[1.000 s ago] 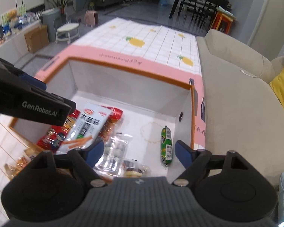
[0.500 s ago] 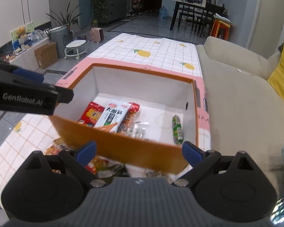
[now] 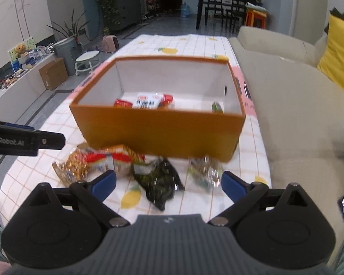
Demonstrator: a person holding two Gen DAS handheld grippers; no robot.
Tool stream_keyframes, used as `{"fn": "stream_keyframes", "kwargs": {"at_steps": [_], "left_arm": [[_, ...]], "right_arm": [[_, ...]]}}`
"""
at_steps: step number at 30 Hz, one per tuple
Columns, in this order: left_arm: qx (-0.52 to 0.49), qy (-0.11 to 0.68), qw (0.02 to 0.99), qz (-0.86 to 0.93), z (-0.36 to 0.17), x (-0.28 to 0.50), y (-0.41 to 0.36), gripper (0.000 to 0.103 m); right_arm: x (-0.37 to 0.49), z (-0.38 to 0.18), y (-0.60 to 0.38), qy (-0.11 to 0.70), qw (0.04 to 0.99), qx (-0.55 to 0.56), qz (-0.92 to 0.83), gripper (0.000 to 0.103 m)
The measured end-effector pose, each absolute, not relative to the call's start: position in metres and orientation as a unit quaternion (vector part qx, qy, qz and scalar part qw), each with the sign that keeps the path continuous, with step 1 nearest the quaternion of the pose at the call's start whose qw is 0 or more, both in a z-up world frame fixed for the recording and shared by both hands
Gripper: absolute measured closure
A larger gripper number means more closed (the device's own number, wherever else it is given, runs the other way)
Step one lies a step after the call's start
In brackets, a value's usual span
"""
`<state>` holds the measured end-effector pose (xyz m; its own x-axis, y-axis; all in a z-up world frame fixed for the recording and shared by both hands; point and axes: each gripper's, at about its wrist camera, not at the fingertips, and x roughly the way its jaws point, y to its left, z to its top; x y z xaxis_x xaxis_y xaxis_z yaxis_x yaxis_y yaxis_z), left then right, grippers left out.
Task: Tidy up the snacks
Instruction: 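Withdraw both grippers from the box back toward the snack pile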
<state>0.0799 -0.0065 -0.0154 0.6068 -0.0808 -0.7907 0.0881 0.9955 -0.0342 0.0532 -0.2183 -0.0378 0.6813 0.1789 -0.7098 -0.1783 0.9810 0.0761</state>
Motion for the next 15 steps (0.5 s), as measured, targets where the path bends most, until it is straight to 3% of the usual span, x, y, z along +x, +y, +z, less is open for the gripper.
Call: {"fn": "stream_keyframes", "kwargs": {"at_steps": [15], "left_arm": [[-0.024,0.478,0.877,-0.039,-0.068,0.077,0.015,0.02]], "right_arm": [[0.05,-0.094,-0.204,0.408,0.904,-0.039,0.121,0.008]]}}
